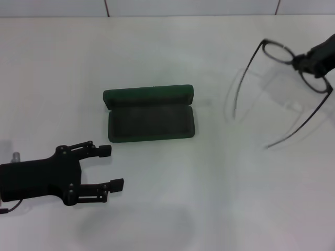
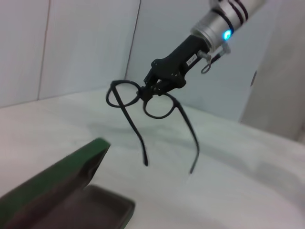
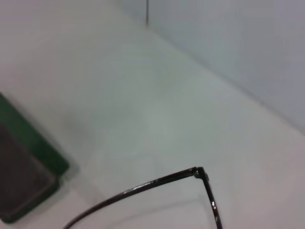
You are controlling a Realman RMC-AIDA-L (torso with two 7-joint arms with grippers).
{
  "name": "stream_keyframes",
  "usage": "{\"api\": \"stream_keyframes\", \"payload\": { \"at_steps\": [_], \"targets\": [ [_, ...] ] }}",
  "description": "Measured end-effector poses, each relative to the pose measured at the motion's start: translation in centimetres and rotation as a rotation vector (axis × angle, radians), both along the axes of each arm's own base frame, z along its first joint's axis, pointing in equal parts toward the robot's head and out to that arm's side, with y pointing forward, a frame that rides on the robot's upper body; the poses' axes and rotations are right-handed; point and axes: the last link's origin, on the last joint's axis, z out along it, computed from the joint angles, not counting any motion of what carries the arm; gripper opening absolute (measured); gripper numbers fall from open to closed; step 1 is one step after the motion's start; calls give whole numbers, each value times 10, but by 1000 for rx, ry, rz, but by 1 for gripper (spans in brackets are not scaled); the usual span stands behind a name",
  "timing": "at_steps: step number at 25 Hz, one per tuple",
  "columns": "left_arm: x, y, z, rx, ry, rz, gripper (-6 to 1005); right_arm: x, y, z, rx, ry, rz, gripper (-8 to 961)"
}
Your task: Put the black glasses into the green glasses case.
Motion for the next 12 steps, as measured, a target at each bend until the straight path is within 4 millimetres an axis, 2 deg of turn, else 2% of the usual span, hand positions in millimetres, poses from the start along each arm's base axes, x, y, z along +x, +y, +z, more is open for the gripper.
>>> {"api": "stream_keyframes", "payload": {
  "at_steps": [7,12],
  "targets": [
    [10,4,3,-20,-43,-26,879,10,-27,34,74,258,178,70],
    [19,10,4,-28,-64,-64,880,21,-48,33,79,376,323,70]
  ]
}}
